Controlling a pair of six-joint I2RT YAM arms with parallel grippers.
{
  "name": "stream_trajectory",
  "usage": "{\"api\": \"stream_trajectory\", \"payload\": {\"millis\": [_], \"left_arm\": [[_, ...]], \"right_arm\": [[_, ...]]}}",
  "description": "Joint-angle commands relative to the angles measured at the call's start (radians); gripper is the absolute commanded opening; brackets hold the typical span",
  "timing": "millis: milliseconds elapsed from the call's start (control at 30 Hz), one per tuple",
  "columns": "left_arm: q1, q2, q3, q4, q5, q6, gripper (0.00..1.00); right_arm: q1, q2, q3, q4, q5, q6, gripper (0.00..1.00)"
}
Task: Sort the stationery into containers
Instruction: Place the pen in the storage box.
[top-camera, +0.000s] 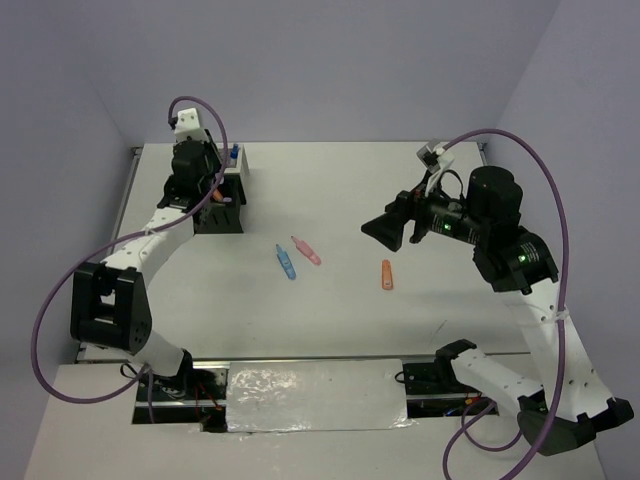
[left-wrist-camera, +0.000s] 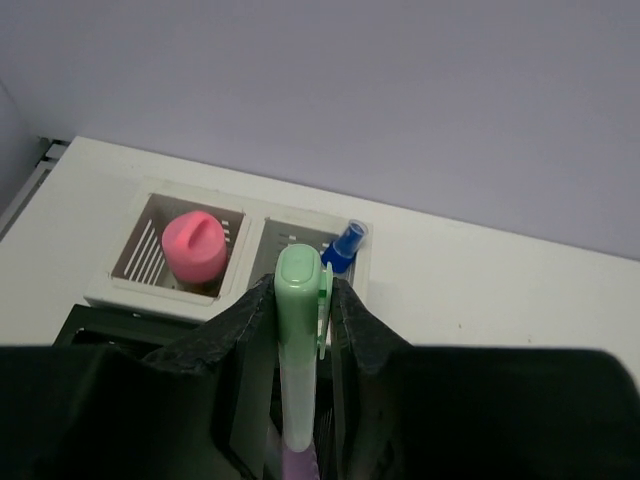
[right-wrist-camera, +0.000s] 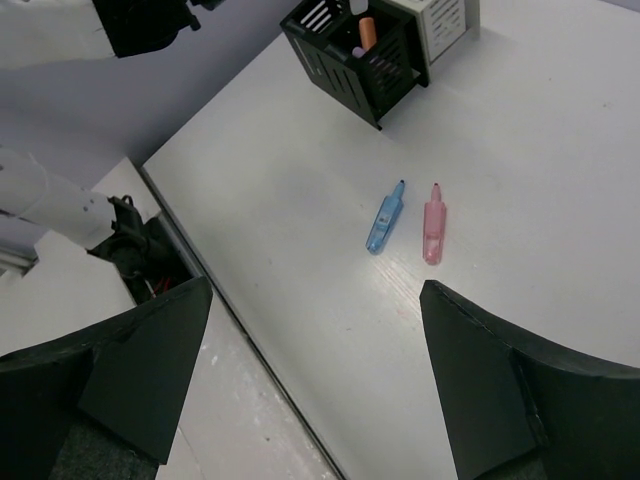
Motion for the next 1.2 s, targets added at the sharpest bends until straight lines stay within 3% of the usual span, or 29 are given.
{"api": "stream_trajectory", "payload": {"millis": [0,233,500,533,600,633,667,700,967,1167], "left_arm": [[0.019,0.024,-0.027,0.190,-0.011,0.024,0.00],[0.020,0.044,-0.096,0.256,-0.001,-0.007,0.01],[0.020,0.036,-0.191,0.284,-0.016,-0.002,0.14],[0.020,0.030,-0.200,0.287,-0.019,-0.005,0.19],[0.020,0.004,-0.242,0.301,-0.034,-0.020,0.61],[0.020,-0.005,-0.251,0.304,-0.037,-0.030,0.75],[0.020,-0.019,-0.259,0.301,-0.036,-0.036,0.85],[0.020,-0.025,-0.257,0.292,-0.033,-0.034,0.88],[0.019,-0.120,-0.141,0.082,0.042,-0.122,0.88],[0.019,-0.145,0.199,-0.436,0.166,-0.204,0.95]], "right_arm": [[0.006,-0.016,0.001,-0.027,-0.042,-0.024,0.93],[0.006,-0.003,0.017,-0.036,-0.062,-0.022,0.93],[0.019,0.027,0.040,-0.027,-0.100,-0.019,0.93],[0.017,0.028,0.044,-0.025,-0.104,-0.019,0.93],[0.020,0.040,0.061,-0.024,-0.108,-0.020,0.93],[0.020,0.043,0.070,-0.025,-0.109,-0.020,0.93],[0.020,0.048,0.073,-0.024,-0.109,-0.020,0.93],[0.020,0.054,0.077,-0.022,-0.111,-0.020,0.93],[0.023,0.085,0.074,0.010,-0.065,-0.005,0.95],[0.052,0.209,0.032,-0.036,0.104,0.009,0.96]]}}
